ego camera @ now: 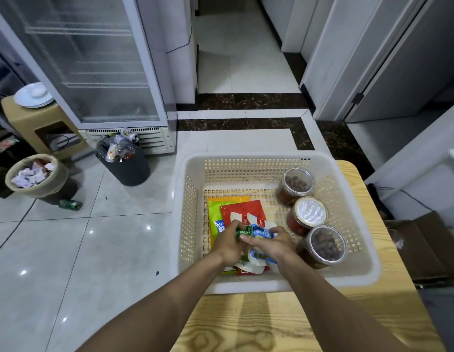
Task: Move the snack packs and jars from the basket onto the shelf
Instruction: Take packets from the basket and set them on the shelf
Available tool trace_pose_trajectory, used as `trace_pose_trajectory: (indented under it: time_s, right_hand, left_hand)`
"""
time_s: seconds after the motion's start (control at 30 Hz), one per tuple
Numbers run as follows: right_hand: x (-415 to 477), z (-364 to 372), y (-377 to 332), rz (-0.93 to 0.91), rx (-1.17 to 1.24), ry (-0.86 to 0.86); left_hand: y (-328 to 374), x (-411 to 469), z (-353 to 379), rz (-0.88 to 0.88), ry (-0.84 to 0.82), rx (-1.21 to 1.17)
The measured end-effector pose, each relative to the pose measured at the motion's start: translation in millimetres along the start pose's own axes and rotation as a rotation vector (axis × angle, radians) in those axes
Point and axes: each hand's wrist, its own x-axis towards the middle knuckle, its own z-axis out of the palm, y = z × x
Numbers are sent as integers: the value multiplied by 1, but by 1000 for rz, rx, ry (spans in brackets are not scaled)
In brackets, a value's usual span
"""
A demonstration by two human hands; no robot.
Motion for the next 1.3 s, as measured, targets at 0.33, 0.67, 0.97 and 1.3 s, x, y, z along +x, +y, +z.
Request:
trace_pose_trajectory:
  time_s: [0.33, 0.67, 0.97, 1.3]
  right_hand:
    - [-19, -1, -12, -239, 245, -61]
    - [-77, -52, -31, -575, 415, 26]
    - [-172, -122, -18, -820, 348, 210]
    - [-257, -176, 28, -910, 430, 350]
  left_hand:
    - [11, -12, -21, 180, 29, -199]
    - [67, -56, -30, 413, 99, -416]
    - [130, -142, 4, 561, 97, -479]
    - [173, -229, 56, 714, 60, -479]
